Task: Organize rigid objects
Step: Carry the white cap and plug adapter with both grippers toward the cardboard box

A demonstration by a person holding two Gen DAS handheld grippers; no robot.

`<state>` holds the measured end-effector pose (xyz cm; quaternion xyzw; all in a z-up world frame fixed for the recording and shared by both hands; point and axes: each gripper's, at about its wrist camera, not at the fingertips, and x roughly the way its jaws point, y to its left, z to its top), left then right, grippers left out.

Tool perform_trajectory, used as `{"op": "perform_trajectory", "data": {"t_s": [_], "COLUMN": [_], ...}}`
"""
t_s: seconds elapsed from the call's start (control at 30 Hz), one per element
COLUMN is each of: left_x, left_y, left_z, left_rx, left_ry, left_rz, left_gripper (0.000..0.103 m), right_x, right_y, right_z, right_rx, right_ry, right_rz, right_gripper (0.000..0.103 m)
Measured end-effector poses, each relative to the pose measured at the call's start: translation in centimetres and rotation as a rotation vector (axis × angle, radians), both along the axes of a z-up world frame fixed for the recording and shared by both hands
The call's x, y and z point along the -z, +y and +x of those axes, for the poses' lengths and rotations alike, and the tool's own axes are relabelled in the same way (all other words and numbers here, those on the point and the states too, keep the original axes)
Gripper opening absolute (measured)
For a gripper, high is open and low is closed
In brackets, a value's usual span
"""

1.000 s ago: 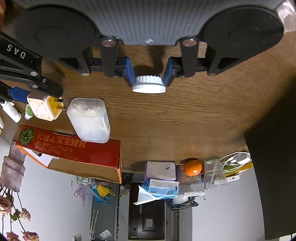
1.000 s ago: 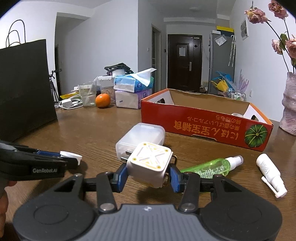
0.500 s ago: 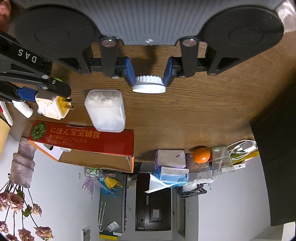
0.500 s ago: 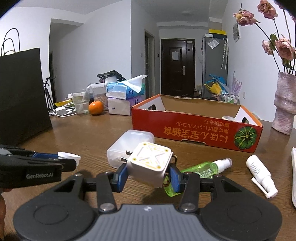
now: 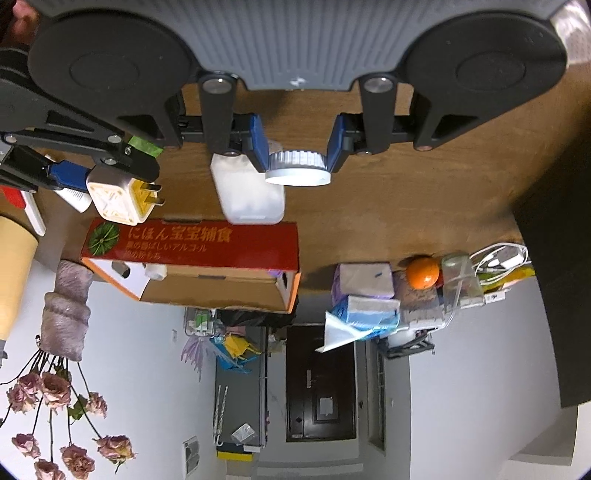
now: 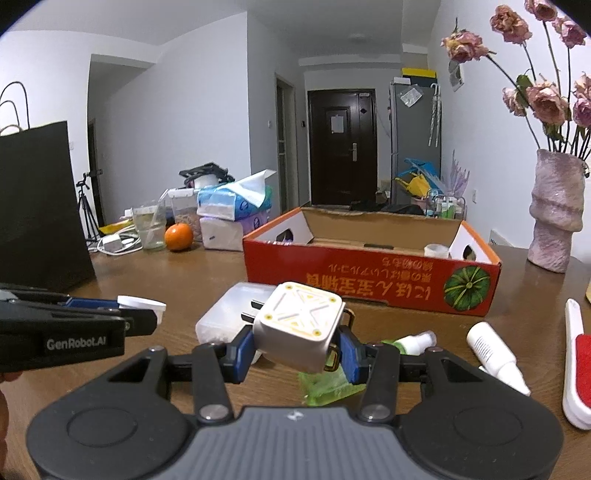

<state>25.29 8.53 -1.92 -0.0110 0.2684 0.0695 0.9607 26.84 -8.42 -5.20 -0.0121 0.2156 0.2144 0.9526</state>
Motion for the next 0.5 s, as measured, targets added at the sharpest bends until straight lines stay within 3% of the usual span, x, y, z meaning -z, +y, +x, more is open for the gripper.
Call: {"op": "perform_trajectory", "data": {"t_s": [0.5], "left_x": [-2.8], "left_y": [-3.0], "left_z": [2.5], "left_rx": [0.051], "left_ry": [-0.064], "left_rz": [-0.001], "left_gripper": [0.035], "right_x": [-1.7], "right_y": [-2.9], "right_z": [1.8], "right_rx": [0.076], "right_ry": [-0.053], "right_rz": [0.014], "right_gripper": [0.046]}}
